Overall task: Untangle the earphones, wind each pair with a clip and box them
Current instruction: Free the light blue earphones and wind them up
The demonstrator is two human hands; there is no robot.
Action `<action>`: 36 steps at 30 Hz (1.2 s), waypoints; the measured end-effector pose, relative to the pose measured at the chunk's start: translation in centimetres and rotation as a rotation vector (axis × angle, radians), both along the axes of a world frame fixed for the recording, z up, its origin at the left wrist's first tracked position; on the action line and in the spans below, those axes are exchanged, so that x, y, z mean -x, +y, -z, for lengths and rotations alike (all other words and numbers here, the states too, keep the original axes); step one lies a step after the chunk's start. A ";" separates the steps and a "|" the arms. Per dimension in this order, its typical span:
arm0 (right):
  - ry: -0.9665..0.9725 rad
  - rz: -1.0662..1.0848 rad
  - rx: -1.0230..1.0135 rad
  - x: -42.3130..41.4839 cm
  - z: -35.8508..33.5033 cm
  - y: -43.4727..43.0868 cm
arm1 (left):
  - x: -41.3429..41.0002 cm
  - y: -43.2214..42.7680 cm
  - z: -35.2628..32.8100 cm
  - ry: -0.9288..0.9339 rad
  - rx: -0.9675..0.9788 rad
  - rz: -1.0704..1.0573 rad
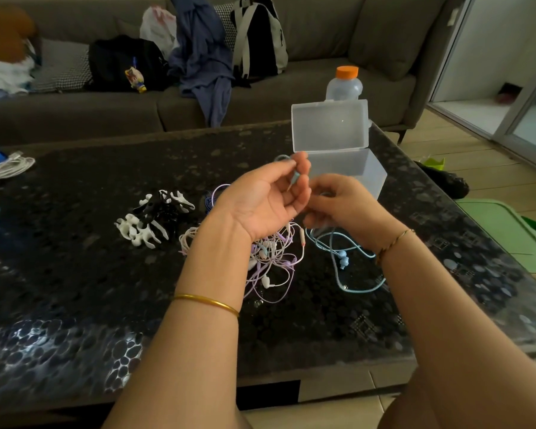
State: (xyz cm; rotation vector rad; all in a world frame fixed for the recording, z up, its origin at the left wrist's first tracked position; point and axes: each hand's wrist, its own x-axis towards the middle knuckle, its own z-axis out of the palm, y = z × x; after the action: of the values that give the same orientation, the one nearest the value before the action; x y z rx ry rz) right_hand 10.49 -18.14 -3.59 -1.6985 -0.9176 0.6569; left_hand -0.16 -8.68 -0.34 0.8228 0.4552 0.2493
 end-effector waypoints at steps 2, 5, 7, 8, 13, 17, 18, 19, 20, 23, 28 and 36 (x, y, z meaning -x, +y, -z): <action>0.056 -0.044 0.063 0.0 0.3 0.2 | 0.0 0.2 0.0 -0.020 0.029 -0.072; -0.019 -0.037 0.134 0.1 0.5 0.4 | 0.0 0.4 0.1 -0.028 0.038 -0.168; -0.114 -0.015 0.169 0.2 0.4 0.4 | -0.1 0.5 0.2 -0.023 0.020 -0.241; -0.135 -0.003 0.176 0.2 0.4 0.5 | 0.0 0.6 0.2 -0.019 0.010 -0.270; -0.302 0.075 0.201 -0.2 0.3 0.8 | 0.2 0.9 0.5 -0.015 -0.004 -0.318; -0.323 0.072 0.188 -0.2 0.3 0.8 | 0.3 1.0 0.5 -0.037 0.037 -0.420; -0.331 0.049 0.185 -0.1 0.3 0.8 | 0.3 1.0 0.5 -0.049 0.049 -0.440; -0.347 0.035 0.178 0.0 0.3 0.9 | 0.3 1.0 0.5 -0.055 0.059 -0.458; -0.363 0.037 0.167 0.1 0.3 0.9 | 0.2 1.0 0.5 -0.058 0.071 -0.480; -0.391 0.088 0.119 0.0 0.3 1.0 | 0.2 1.0 0.6 -0.053 0.090 -0.521; -0.448 0.146 0.073 -0.1 0.1 1.0 | 0.0 1.4 1.2 0.053 -0.052 -0.484; -0.548 0.248 0.001 0.1 0.0 1.2 | -0.6 0.8 1.2 0.161 -0.259 -0.450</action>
State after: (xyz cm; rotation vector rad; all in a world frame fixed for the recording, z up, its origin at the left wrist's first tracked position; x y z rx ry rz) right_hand 10.40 -16.94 -3.60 -1.9936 -1.0502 0.0173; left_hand 0.41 -7.91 -1.56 0.9913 0.7710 0.6718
